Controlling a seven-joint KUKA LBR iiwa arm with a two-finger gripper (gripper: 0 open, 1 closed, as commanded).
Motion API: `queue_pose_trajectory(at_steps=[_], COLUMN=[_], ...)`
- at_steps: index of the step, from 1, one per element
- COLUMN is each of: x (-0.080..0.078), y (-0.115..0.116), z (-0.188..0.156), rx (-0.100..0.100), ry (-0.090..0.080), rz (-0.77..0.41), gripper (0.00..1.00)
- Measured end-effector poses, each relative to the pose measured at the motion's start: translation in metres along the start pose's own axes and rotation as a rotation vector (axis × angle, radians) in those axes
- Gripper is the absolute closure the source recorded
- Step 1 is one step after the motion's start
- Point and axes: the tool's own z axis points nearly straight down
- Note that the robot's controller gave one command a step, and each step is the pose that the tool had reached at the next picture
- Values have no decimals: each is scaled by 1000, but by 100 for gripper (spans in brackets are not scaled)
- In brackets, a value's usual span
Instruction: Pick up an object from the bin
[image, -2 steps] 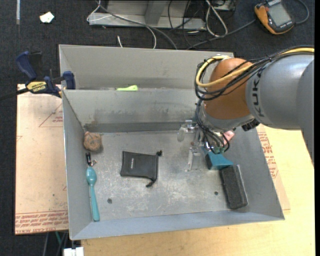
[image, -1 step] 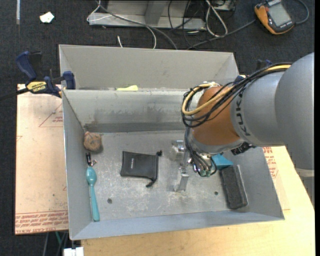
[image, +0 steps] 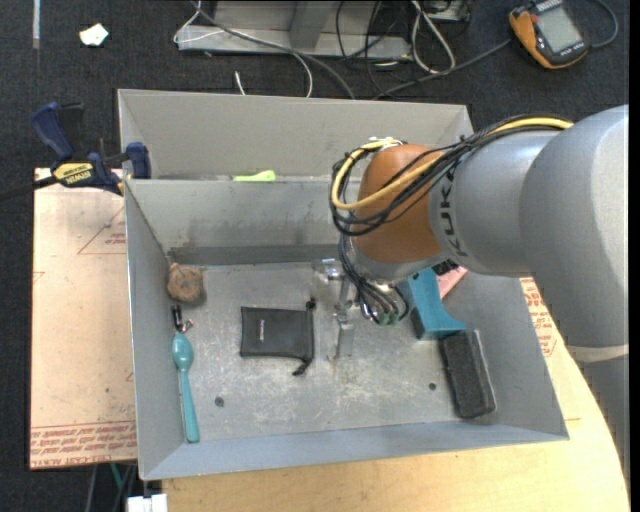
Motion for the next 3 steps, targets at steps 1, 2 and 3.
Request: queue_pose_trajectory(at_steps=[1, 2, 3], x=[-10, -53, -53], y=[15, 4, 4], z=[-2, -67, -67], rx=[-2, -2, -2], ry=[-2, -6, -6], rz=[28, -94, -95], gripper=[0, 100, 0])
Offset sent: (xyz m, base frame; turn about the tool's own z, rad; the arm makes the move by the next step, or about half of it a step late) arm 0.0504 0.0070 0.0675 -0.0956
